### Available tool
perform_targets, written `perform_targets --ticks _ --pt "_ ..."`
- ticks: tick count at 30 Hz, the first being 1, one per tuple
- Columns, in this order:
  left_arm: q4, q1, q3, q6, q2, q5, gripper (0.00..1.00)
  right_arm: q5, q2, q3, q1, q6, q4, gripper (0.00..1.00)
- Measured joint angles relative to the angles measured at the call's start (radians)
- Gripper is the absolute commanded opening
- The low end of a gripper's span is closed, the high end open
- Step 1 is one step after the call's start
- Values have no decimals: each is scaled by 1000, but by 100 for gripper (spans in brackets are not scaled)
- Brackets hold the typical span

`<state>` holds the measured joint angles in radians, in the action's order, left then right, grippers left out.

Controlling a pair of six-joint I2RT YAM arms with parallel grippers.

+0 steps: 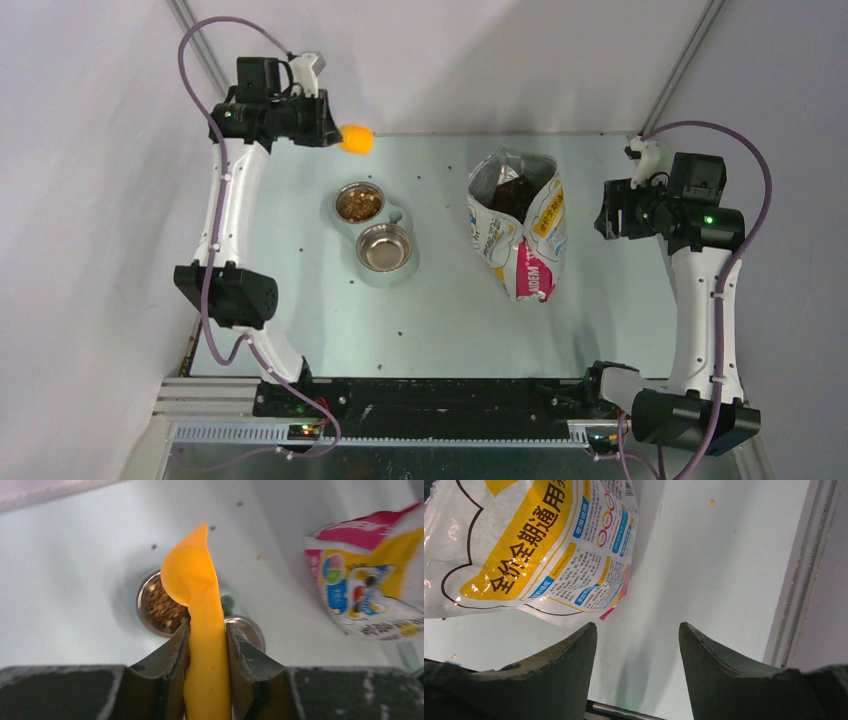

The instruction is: Serve the pet food

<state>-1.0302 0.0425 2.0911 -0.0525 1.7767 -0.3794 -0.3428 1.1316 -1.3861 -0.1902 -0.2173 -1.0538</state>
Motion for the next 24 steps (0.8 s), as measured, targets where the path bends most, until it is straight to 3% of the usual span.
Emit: perform_targets --ticks 4,12,14,18,24 --pt "69 69 6 26 -53 -78 0 0 9 0 0 1 2 70" --pt "371 215 -95 163 -162 -219 0 -1 50 -3 -2 12 6 80" --pt "369 264 -42 167 -138 -236 0 -1 60 -12 -2 18 6 80" --pt "260 406 224 137 -10 -245 0 -2 65 -31 -4 26 10 80" --pt "105 563 181 75 24 -241 0 -2 64 -34 -5 26 9 79"
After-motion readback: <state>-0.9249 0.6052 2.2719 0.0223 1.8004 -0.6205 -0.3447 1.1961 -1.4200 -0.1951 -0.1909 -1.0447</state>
